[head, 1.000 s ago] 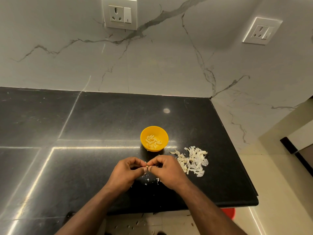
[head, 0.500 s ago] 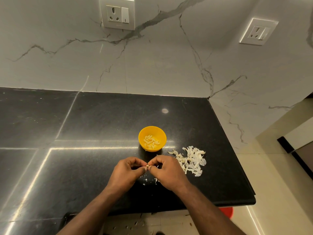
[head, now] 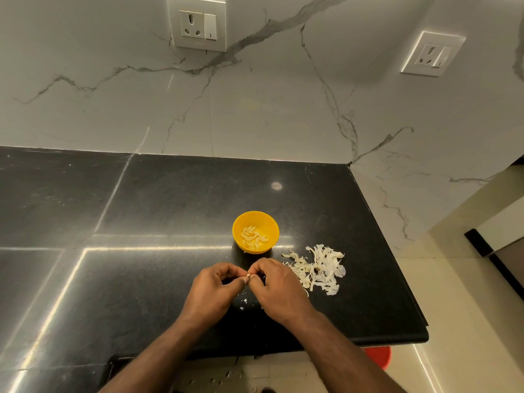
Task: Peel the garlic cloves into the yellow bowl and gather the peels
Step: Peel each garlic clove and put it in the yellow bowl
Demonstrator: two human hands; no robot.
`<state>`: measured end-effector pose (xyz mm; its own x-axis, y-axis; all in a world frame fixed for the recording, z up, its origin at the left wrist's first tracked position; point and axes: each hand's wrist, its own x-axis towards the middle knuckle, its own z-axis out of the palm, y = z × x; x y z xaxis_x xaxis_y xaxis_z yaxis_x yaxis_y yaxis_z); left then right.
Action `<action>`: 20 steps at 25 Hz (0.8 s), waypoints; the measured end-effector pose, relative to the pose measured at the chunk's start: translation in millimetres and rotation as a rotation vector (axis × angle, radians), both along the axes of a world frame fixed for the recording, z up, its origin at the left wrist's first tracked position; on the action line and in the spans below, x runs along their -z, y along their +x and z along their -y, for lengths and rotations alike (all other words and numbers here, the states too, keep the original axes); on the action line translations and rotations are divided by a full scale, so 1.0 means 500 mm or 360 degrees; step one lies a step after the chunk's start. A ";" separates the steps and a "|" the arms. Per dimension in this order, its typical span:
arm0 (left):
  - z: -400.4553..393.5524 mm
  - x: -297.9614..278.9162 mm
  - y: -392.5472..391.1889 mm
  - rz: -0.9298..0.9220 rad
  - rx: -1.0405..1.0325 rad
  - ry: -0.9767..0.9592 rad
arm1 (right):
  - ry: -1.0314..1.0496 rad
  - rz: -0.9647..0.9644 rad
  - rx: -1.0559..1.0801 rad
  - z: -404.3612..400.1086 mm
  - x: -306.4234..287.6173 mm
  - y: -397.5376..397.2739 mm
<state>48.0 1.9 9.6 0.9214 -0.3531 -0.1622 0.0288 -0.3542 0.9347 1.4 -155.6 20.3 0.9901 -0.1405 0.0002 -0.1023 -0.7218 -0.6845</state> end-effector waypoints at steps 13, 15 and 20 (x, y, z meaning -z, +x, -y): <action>0.005 -0.006 0.004 -0.0541 -0.0047 -0.0450 | 0.0018 0.0225 0.0017 0.000 0.011 -0.009; 0.005 -0.007 0.005 -0.0727 -0.0067 -0.0580 | -0.0033 0.0275 0.0004 -0.001 0.013 -0.010; 0.007 -0.019 0.004 -0.1087 -0.0110 -0.0794 | -0.0022 0.0331 -0.0018 -0.003 0.013 -0.012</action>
